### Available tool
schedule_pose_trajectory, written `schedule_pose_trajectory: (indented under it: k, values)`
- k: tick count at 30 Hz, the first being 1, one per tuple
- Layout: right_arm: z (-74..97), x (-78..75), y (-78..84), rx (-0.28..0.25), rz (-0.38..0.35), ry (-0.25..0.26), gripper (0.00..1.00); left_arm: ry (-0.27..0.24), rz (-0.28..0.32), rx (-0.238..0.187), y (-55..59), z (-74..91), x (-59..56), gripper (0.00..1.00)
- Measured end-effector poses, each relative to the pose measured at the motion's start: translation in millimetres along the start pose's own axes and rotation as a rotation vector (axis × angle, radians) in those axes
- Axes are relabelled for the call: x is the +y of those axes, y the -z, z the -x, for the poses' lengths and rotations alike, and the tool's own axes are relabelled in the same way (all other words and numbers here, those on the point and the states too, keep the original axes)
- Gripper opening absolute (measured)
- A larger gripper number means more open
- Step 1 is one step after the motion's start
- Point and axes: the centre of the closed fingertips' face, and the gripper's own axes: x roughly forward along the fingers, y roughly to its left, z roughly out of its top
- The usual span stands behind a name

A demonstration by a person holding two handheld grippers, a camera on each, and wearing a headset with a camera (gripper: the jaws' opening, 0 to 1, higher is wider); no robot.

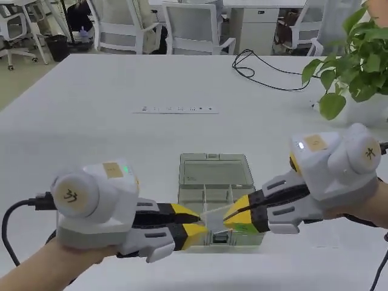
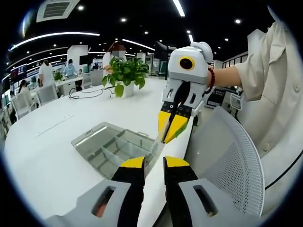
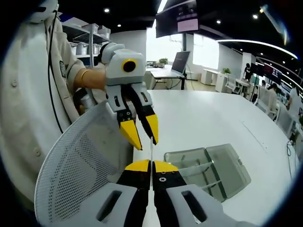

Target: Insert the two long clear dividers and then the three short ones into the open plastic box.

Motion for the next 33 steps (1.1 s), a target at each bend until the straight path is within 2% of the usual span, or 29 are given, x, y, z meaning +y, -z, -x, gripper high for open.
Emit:
schedule_pose_trajectory:
  k: [5, 9, 13, 14, 23, 28, 33]
  values:
    - [2.4, -10.7, 0.2, 0.016, -0.002, 0.047, 0.02, -0.056, 0.013, -0.028, -3.1, 1.0, 7.8, 0.28]
    - [2.8, -18.5, 1.1, 0.050, 0.007, 0.075, 0.02, -0.099, 0.020, -0.039, -3.4, 2.3, 12.8, 0.41]
    - [2.6, -28.0, 4.0, 0.092, 0.026, 0.105, 0.02, -0.129, 0.040, -0.044, -1.5, 3.5, 15.6, 0.49]
    - [3.3, -32.2, 6.4, 0.118, 0.057, 0.118, 0.02, -0.132, 0.042, -0.042, -0.3, 3.5, 16.2, 0.52]
    - [0.9, -51.1, 8.2, 0.164, 0.045, 0.167, 0.02, -0.185, 0.053, -0.039, 1.4, 2.9, 21.7, 0.70]
    - [-0.9, -63.5, 11.6, 0.177, 0.005, 0.201, 0.02, -0.202, 0.058, -0.043, 1.2, 1.7, 24.3, 0.76]
    - [-5.6, -70.7, 13.1, 0.181, -0.019, 0.209, 0.02, -0.218, 0.061, -0.047, 2.1, 1.3, 27.5, 0.81]
